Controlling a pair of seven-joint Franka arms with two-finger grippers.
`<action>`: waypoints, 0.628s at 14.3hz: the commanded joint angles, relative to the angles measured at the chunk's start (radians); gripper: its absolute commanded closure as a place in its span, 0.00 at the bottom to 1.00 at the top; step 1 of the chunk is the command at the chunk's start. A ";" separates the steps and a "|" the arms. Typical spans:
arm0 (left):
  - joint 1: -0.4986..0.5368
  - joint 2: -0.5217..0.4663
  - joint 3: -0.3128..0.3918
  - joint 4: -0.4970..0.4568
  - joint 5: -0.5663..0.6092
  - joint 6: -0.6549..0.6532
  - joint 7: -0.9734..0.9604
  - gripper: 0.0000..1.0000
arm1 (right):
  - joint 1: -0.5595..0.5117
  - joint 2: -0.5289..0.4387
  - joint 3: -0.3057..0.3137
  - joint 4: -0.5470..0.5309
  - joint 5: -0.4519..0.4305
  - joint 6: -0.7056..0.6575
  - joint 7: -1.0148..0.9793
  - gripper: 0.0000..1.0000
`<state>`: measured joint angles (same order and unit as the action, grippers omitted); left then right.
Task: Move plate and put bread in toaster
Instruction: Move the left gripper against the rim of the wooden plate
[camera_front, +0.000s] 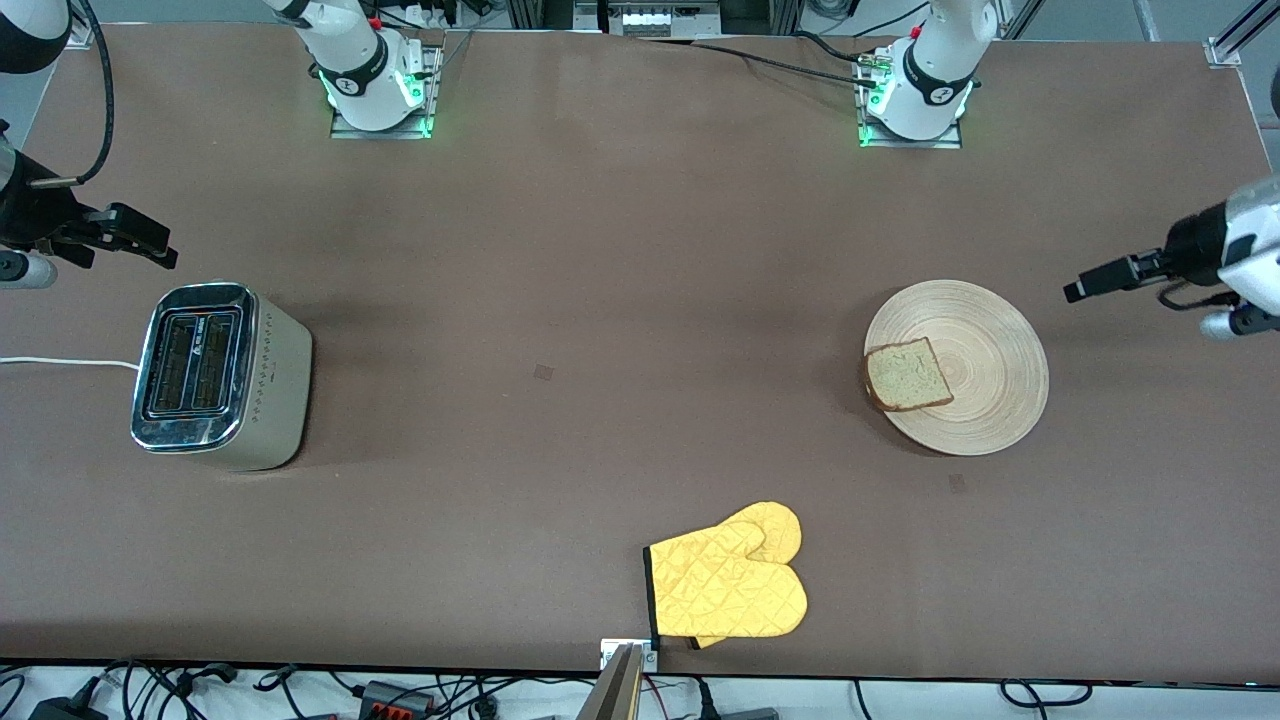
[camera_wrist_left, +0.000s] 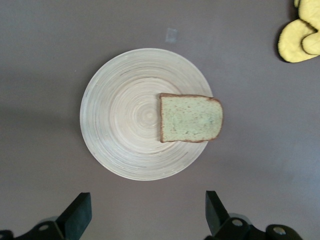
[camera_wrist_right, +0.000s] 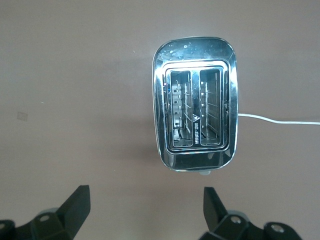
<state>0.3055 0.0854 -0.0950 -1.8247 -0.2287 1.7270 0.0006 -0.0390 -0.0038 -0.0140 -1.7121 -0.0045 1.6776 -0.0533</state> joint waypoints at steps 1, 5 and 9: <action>0.064 0.123 -0.003 0.047 -0.056 -0.024 0.174 0.00 | -0.012 0.007 0.008 0.006 -0.002 0.005 -0.016 0.00; 0.184 0.331 -0.005 0.068 -0.179 -0.047 0.346 0.00 | -0.012 0.007 0.008 0.005 -0.002 0.007 -0.016 0.00; 0.246 0.559 -0.006 0.199 -0.198 -0.047 0.524 0.00 | -0.012 0.007 0.008 0.003 -0.002 0.007 -0.016 0.00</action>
<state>0.5233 0.5364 -0.0920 -1.7359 -0.4049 1.7134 0.4579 -0.0393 0.0050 -0.0141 -1.7121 -0.0045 1.6814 -0.0533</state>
